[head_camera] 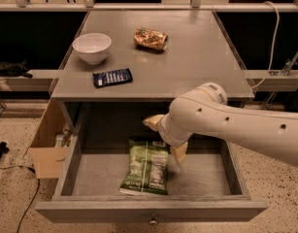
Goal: Pick green jalapeno chip bag from top drawer and place on counter
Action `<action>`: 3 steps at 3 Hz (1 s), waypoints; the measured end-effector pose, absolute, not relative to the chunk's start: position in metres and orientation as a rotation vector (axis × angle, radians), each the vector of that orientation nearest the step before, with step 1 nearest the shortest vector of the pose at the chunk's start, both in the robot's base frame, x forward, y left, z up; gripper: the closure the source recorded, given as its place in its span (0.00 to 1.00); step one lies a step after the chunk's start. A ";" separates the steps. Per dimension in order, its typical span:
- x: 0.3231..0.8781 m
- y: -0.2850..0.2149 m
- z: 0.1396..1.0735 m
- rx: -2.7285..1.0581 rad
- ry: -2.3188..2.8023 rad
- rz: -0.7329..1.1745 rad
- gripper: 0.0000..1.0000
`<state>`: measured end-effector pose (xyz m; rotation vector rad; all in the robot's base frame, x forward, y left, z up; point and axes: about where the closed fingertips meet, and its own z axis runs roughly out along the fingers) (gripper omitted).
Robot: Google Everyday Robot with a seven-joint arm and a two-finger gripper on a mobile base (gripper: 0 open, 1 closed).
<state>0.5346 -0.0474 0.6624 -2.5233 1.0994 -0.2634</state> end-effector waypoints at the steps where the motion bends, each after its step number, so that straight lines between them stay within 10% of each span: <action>1: 0.534 -0.043 0.647 -2.577 1.133 -0.227 0.00; 3: 0.504 -0.021 0.634 -2.648 1.217 -0.187 0.00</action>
Offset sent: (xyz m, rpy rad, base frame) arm -0.0312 0.0201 -0.0283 -0.1126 0.1450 -0.0984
